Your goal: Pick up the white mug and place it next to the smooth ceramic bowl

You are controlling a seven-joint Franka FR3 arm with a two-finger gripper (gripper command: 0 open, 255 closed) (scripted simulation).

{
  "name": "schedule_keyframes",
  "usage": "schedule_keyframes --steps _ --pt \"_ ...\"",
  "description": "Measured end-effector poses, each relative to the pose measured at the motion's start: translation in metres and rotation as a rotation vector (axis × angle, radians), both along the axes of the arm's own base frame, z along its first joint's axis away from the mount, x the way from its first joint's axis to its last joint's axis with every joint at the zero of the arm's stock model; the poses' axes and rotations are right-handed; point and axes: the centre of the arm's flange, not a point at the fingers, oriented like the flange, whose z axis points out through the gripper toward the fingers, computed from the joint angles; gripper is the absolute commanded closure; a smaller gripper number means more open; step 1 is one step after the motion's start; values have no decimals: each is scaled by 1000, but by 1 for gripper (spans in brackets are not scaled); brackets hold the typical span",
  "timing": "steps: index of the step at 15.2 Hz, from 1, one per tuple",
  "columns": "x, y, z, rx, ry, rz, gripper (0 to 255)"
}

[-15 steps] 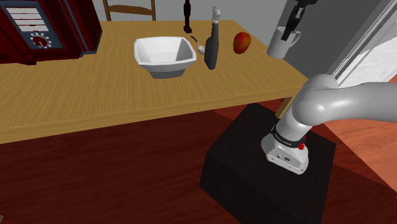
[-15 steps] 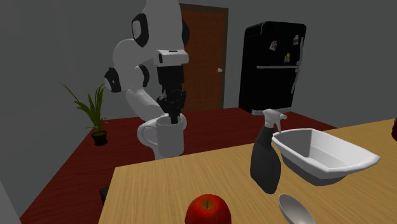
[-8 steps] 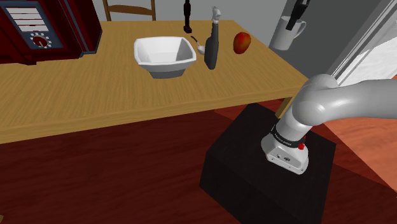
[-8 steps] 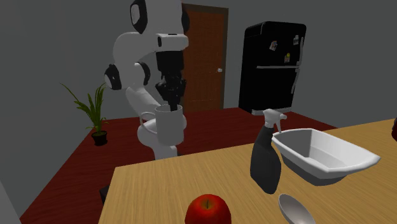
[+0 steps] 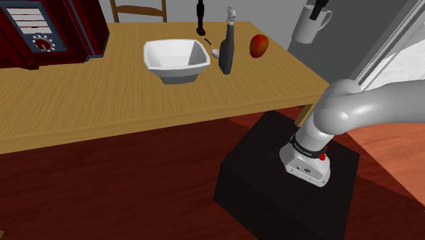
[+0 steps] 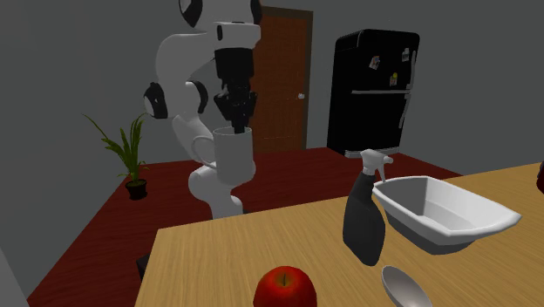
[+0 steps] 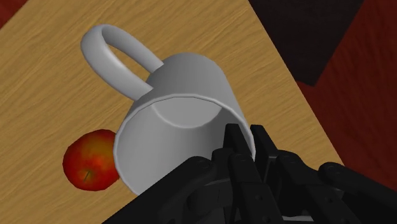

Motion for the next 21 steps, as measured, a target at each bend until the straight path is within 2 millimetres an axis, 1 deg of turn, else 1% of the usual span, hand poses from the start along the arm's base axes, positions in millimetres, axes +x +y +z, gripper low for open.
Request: schedule_keyframes --steps 1,2,6,11,12,13,14,15,17,18,19,21 --pt "9 -1 1 0 0 0 255" --pt "19 5 0 0 1 0 255" --pt "76 12 3 0 1 0 255" --pt "137 19 3 0 1 0 255" --pt "150 17 4 0 0 0 255" --pt "163 18 2 0 1 0 255" --pt "176 24 1 0 1 0 255" --pt "189 24 3 0 1 0 255" --pt "217 29 0 0 1 0 255" --pt "230 29 3 1 1 0 255" --pt "240 29 1 0 1 0 255" --pt "244 31 -9 0 1 0 255"
